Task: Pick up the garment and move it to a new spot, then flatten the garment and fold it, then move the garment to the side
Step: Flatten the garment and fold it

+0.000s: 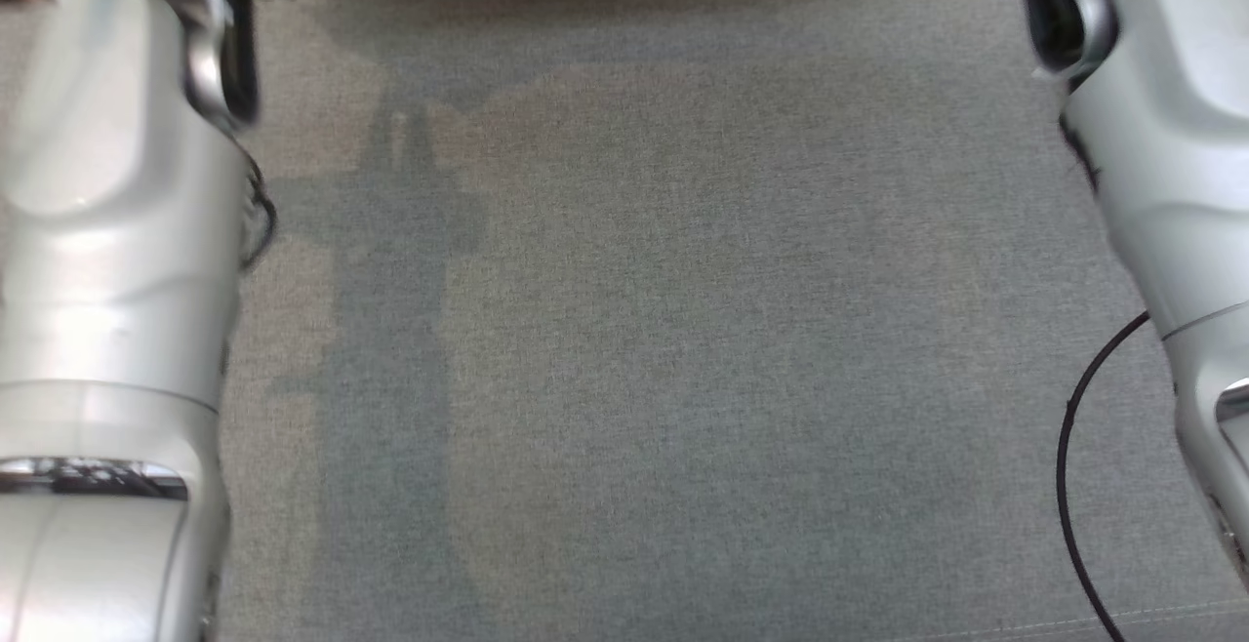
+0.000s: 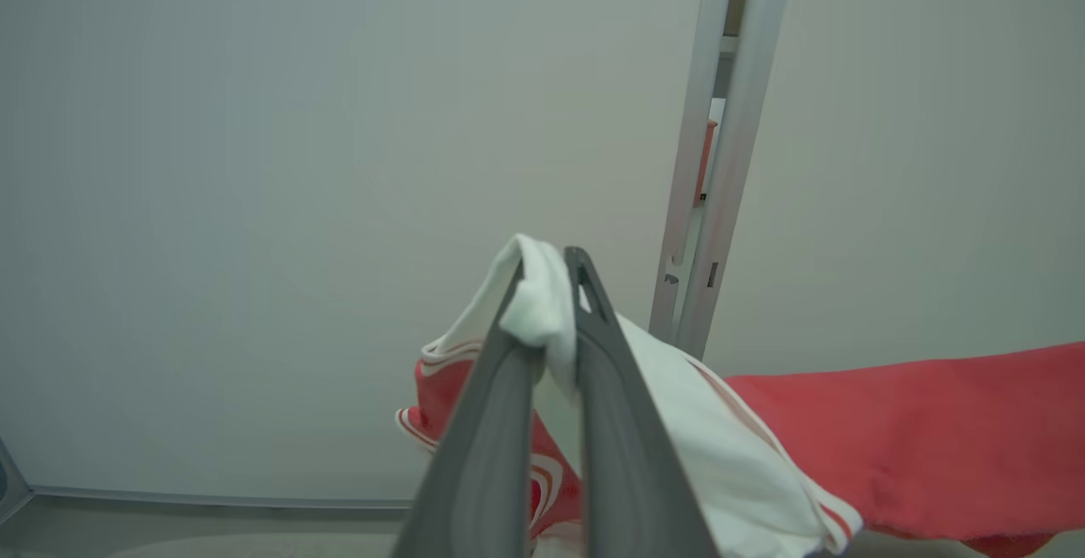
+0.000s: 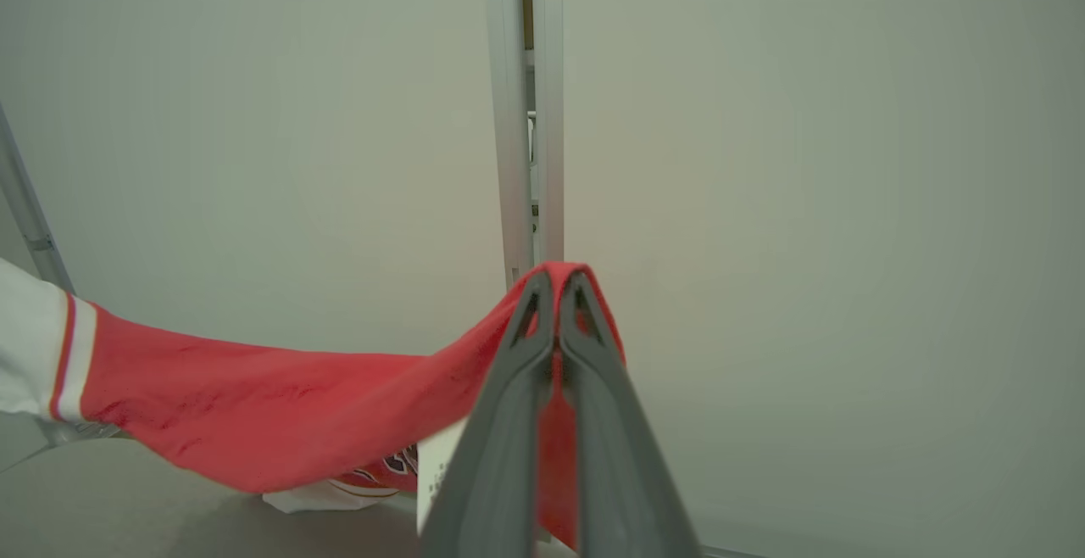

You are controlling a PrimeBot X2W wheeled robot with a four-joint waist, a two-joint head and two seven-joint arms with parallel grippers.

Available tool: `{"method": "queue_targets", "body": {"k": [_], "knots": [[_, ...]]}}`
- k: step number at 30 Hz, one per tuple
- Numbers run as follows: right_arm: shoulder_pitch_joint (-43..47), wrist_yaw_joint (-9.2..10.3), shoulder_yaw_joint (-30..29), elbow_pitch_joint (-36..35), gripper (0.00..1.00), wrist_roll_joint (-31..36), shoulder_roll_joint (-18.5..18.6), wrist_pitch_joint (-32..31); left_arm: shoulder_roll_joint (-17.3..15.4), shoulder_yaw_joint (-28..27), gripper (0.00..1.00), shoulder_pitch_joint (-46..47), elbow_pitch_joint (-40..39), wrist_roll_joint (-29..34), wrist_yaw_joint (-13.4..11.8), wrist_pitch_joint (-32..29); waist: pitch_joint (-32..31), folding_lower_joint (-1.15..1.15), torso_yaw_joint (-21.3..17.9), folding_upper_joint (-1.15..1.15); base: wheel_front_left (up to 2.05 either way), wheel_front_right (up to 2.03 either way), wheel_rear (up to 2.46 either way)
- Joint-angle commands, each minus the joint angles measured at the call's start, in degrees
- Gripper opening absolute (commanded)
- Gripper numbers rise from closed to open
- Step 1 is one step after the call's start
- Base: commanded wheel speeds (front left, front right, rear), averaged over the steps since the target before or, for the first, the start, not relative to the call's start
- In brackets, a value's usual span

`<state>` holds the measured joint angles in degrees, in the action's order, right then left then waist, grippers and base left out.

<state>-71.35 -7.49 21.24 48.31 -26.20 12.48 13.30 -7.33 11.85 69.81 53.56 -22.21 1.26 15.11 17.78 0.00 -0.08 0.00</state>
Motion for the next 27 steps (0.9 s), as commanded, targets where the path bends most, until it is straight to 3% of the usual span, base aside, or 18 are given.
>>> {"method": "queue_targets", "body": {"k": [1, 5, 9, 15, 21, 27], "knots": [[-0.55, 0.01, 0.62, 2.21, 0.00, -0.20, -0.37, 0.55, 0.67, -0.36, 0.00, -1.10, 1.22, -0.48, 0.16, 0.00, 1.78, 0.00, 0.98, 0.00, 0.00, 0.00, 0.00], [2.12, 0.00, 4.00, 8.06, 0.00, -1.76, -2.27, 1.14, 2.42, -0.87, 0.00, -5.67, 6.06, -0.69, 0.88, 0.00, 3.92, 0.00, 1.39, 0.00, 0.00, 0.00, 0.00], [6.75, 0.01, 7.35, 8.52, 0.00, -4.05, -2.42, 1.66, 3.39, -2.72, 0.00, -10.01, 5.74, -1.47, 1.20, 0.01, 4.73, 0.00, 1.47, 0.00, 0.00, 0.00, 0.00], [21.27, 0.01, 5.92, -4.73, 0.00, -8.04, -0.49, 1.79, 3.57, -7.24, 0.00, -21.86, -0.87, -0.85, 1.95, 0.00, 3.39, 0.00, 0.97, 0.00, 0.00, 0.00, 0.00], [39.61, 0.00, 0.06, -20.16, 0.00, -6.11, 1.55, 1.81, 3.50, -12.85, 0.00, -36.04, -12.63, 1.88, 2.90, 0.01, 0.20, 0.00, 1.21, 0.00, 0.00, 0.00, 0.00], [54.60, 0.00, -4.72, -28.68, 0.00, -3.67, 2.61, 1.82, 3.83, -14.10, 0.00, -50.51, -21.53, 3.98, 3.57, 0.01, -3.99, 0.00, 2.01, 0.00, 0.00, 0.00, 0.00]]}}
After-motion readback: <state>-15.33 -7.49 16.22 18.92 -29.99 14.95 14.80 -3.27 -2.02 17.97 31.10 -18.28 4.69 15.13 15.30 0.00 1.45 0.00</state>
